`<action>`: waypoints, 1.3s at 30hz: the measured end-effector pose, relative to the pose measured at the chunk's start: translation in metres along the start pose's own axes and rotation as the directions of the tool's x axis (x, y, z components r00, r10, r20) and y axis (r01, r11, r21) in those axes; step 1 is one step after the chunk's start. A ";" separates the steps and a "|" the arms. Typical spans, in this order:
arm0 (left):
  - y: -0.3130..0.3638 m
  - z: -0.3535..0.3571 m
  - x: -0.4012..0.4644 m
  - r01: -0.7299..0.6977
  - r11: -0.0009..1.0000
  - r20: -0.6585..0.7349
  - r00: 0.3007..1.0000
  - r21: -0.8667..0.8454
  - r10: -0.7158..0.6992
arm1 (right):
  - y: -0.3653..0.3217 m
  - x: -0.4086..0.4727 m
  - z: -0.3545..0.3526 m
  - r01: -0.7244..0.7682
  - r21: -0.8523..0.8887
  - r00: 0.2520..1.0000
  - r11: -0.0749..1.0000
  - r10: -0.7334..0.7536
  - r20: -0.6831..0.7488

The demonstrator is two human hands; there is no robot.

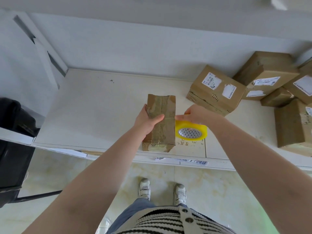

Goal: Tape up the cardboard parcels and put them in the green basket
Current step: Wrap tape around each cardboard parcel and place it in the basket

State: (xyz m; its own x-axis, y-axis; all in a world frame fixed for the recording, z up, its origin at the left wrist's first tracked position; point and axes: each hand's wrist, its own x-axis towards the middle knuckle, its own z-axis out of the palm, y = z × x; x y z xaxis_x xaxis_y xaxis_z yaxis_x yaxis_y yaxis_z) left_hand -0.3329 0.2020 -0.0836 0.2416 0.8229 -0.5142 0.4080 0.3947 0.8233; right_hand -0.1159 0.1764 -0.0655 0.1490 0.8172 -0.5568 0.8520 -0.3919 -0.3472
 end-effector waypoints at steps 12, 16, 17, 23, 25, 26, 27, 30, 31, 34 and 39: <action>0.012 0.028 -0.009 -0.010 0.661 -0.167 0.965 0.750 0.204 | 0.023 -0.019 0.001 0.177 0.308 0.982 0.935 -0.146 -0.122; 0.012 0.028 -0.011 -0.008 0.647 -0.146 0.972 0.763 0.184 | 0.030 -0.023 0.008 0.050 0.091 0.986 0.995 -0.035 -0.162; 0.014 0.028 -0.012 -0.004 0.646 -0.137 0.976 0.763 0.168 | 0.029 -0.024 0.008 0.021 0.024 0.987 0.999 -0.017 -0.161; 0.021 0.012 -0.012 -0.008 0.774 -0.107 0.989 0.634 0.098 | 0.012 -0.031 -0.009 0.006 -0.069 0.989 0.998 -0.016 -0.147; 0.019 0.010 -0.011 -0.031 0.894 -0.074 0.995 0.447 0.072 | 0.003 -0.036 -0.017 -0.002 -0.156 0.986 0.988 -0.025 -0.166; 0.017 0.010 -0.011 -0.041 0.950 -0.042 0.998 0.309 0.056 | -0.002 -0.039 -0.023 -0.019 -0.195 0.984 0.981 -0.016 -0.177; 0.015 0.012 -0.011 -0.043 0.985 -0.002 0.999 0.165 0.044 | -0.006 -0.042 -0.029 -0.043 -0.234 0.982 0.971 -0.002 -0.187; 0.003 0.016 -0.012 -0.018 0.993 0.099 0.995 -0.117 0.030 | -0.021 -0.048 -0.038 -0.112 -0.372 0.982 0.922 0.045 -0.184; -0.002 0.016 -0.011 -0.003 0.984 0.128 0.991 -0.177 0.026 | -0.027 -0.048 -0.038 -0.113 -0.402 0.983 0.909 0.043 -0.180; -0.014 0.004 -0.006 0.054 0.946 0.215 0.976 -0.321 0.017 | -0.041 -0.045 -0.040 -0.032 -0.361 0.991 0.932 -0.017 -0.130; -0.026 -0.021 -0.001 0.116 0.924 0.213 0.976 -0.364 -0.039 | -0.053 -0.040 -0.050 0.141 -0.070 0.990 0.988 -0.142 -0.005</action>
State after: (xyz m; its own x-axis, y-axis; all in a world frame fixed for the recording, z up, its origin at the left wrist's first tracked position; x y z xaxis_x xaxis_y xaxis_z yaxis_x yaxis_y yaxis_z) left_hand -0.3624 0.1993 -0.0992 0.4077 0.7009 -0.5852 0.0851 0.6090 0.7886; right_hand -0.1422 0.1854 0.0129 0.0292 0.8666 -0.4982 0.8973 -0.2423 -0.3689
